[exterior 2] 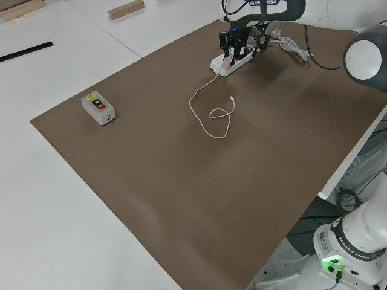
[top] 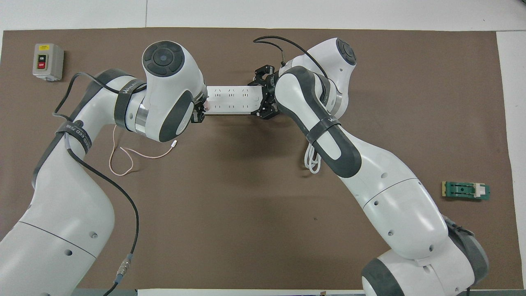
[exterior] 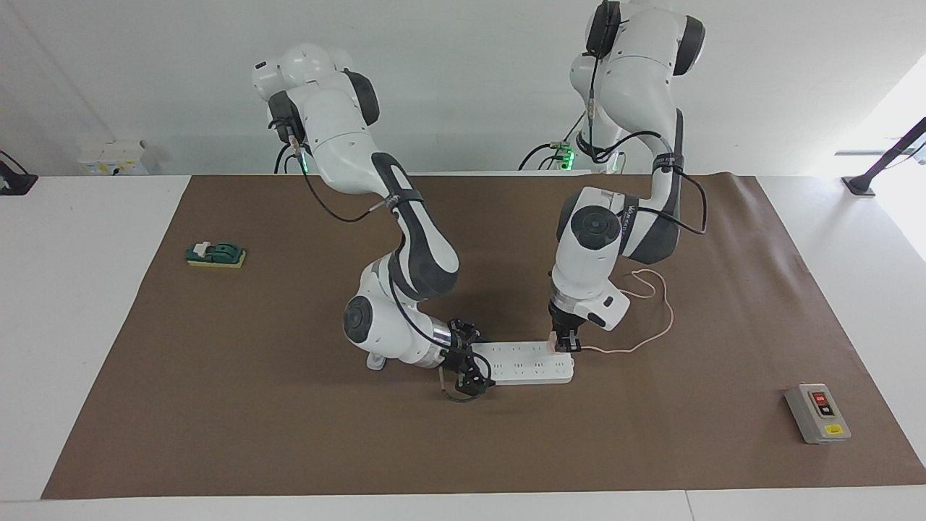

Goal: Unplug charger and place it aside
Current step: 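Pull the pink charger out with the left gripper while the right gripper holds the strip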

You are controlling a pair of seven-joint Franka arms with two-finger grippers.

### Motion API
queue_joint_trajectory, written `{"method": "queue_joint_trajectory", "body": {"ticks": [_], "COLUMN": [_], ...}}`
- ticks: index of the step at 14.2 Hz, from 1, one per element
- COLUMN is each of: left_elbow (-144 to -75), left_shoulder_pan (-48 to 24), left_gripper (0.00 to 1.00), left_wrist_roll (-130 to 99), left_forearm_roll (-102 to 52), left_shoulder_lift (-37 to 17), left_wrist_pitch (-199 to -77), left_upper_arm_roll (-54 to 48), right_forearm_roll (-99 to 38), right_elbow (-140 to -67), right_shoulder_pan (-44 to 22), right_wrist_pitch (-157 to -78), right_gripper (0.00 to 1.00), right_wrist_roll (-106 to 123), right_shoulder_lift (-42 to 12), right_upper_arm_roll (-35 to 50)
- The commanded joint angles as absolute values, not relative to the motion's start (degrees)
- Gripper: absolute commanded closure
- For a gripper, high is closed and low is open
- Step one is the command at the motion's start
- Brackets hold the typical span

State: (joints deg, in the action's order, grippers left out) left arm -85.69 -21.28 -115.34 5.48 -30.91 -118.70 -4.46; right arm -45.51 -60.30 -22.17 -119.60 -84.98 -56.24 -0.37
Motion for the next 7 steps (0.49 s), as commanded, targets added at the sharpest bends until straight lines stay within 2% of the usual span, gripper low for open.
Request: {"method": "queue_joint_trajectory", "body": {"ticks": [1,5,6,7], "left_elbow": [-75.6,-75.3,-75.5,-76.0], "left_shoulder_pan": [-21.1,-20.0,-19.9,-19.7], "left_gripper": [1.0,1.0,1.0,1.0], "left_wrist_roll": [-111.5,-105.7,-102.1,-98.0], "left_forearm_roll": [6.2,5.9,5.5,5.5], "left_shoulder_lift": [-29.5,-29.2,-29.0,-28.4], "left_wrist_pitch": [-107.1,-106.0,-105.8,-105.4], "left_upper_arm_roll": [-4.0,-4.0,-4.0,-4.1], "right_forearm_roll": [-44.5,-44.5,-44.6,-44.6], "right_elbow": [-59.3,-59.3,-59.3,-59.3], "right_shoulder_pan": [-23.2,-23.3,-23.3,-23.3], "right_wrist_pitch": [-121.3,-121.3,-121.3,-121.2], "right_gripper": [0.4,0.39,0.34,0.22], "right_wrist_roll": [-83.8,-83.9,-84.0,-84.1], "right_shoulder_lift": [-57.4,-57.4,-57.4,-57.4], "right_upper_arm_roll": [-0.3,-0.3,-0.3,-0.3]}}
